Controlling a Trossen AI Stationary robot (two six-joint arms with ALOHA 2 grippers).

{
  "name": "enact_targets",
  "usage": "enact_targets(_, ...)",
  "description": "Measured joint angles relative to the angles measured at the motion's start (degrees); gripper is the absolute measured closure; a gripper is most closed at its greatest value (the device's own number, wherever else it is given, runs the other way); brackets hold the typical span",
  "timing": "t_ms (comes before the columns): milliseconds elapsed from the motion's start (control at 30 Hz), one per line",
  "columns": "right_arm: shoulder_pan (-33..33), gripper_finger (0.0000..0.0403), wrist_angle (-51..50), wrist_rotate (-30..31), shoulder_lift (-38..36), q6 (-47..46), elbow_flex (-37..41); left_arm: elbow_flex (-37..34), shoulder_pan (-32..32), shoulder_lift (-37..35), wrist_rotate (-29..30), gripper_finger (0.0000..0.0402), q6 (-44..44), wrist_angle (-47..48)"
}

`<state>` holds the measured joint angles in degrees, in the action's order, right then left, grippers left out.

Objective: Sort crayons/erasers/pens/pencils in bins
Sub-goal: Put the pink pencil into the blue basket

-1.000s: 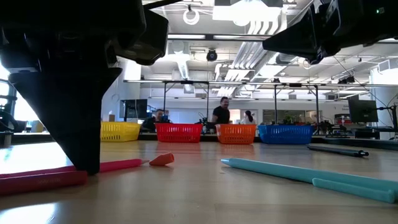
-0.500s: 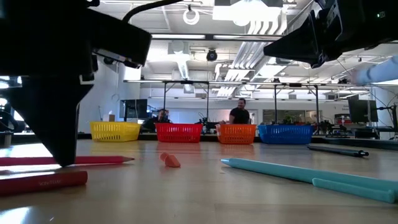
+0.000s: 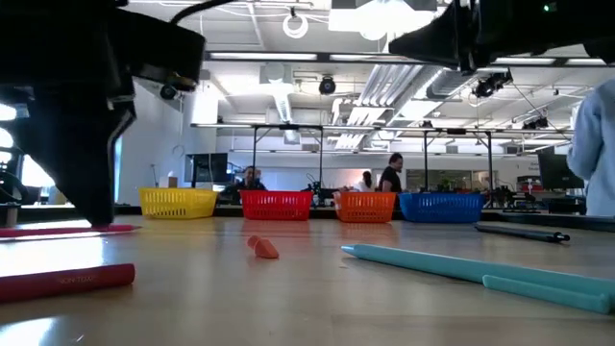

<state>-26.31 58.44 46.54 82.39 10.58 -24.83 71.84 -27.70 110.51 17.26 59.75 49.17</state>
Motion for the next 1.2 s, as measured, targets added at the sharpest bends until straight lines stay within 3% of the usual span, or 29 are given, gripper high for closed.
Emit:
enact_targets(267, 2.06, 0.0403, -0.58, -2.54, -1.61, 2.97, -0.84, -6.93, 1.64, -11.27, 1.23, 0.0401, 0.95, 3.63)
enact_targets(433, 3.47, 0.0403, -1.37, -4.59, -1.18, 1.97, -1.01, -13.50, 8.81, -18.61, -2.00, 0.0401, -3.73, 6.97)
enact_targets(633, 4.99, 0.0403, -3.66, -5.04, -0.50, -0.21, -0.48, -20.69, 19.08, -23.28, -9.38, 0.0395, -9.89, 1.89)
enact_targets(767, 6.06, 0.0403, -4.48, -6.63, 0.15, -1.60, -0.58, -23.59, 22.74, -23.77, -12.65, 0.0366, -12.86, -1.56)
enact_targets(1033, 7.63, 0.0403, -6.12, -9.47, 0.81, -4.57, -0.58, -28.55, 25.77, -23.57, -10.97, 0.0288, -12.11, -1.14)
enact_targets(1200, 7.68, 0.0403, -5.92, -9.70, 0.99, -4.58, -0.58, -32.11, 26.74, -23.88, -11.73, 0.0269, -11.92, -4.57)
